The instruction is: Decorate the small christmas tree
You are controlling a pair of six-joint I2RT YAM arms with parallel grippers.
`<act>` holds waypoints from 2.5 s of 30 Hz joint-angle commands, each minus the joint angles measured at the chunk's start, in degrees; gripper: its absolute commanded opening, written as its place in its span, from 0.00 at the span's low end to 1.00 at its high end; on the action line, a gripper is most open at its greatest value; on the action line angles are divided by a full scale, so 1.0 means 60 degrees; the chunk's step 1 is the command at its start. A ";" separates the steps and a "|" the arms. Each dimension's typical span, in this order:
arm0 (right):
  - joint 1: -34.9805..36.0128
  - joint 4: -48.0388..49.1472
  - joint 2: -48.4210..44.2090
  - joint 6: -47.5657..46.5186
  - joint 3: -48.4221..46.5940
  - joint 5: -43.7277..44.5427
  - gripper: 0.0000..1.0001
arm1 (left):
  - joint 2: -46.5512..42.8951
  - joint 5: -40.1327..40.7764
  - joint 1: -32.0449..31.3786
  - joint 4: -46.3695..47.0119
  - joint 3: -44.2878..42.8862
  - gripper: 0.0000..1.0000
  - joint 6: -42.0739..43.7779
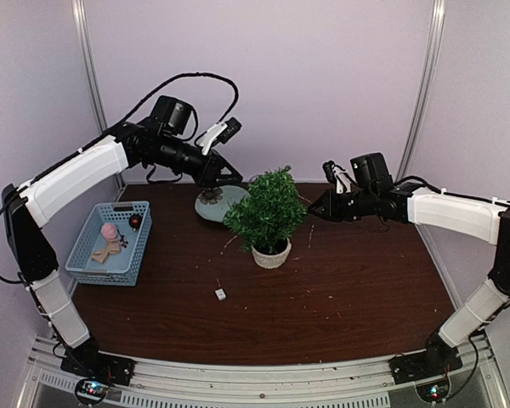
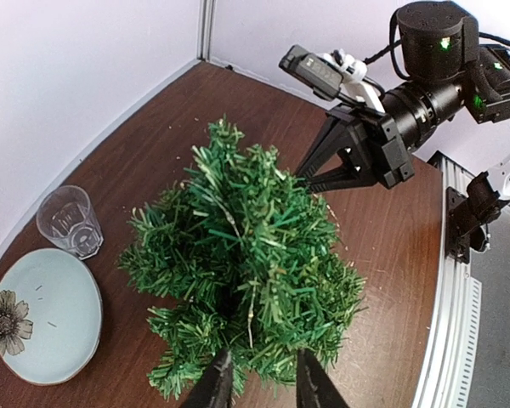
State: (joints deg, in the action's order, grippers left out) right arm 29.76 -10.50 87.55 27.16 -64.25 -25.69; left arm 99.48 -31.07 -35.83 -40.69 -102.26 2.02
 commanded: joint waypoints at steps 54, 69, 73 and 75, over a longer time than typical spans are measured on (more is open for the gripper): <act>0.0036 0.0301 0.0144 0.0033 -0.0205 -0.0136 0.00 | 0.0269 0.1186 -0.0269 0.2701 0.1182 0.00 -0.1378; 0.0035 0.0229 0.0206 -0.0041 0.0071 -0.0070 0.00 | 0.0659 0.1290 -0.0854 0.3512 0.2440 0.00 -0.1572; 0.0047 0.0328 0.0315 0.0065 0.0008 -0.0266 0.00 | 0.0908 0.1426 -0.0853 0.3332 0.2206 0.00 -0.1474; 0.0063 0.0337 0.0369 0.0093 -0.0035 -0.0326 0.00 | 0.0992 0.1387 -0.0854 0.3249 0.2117 0.00 -0.1438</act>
State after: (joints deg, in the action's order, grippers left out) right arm 29.76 -9.50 88.58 27.31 -64.25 -26.17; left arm 103.57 -23.14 -40.97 -22.39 -87.81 -7.22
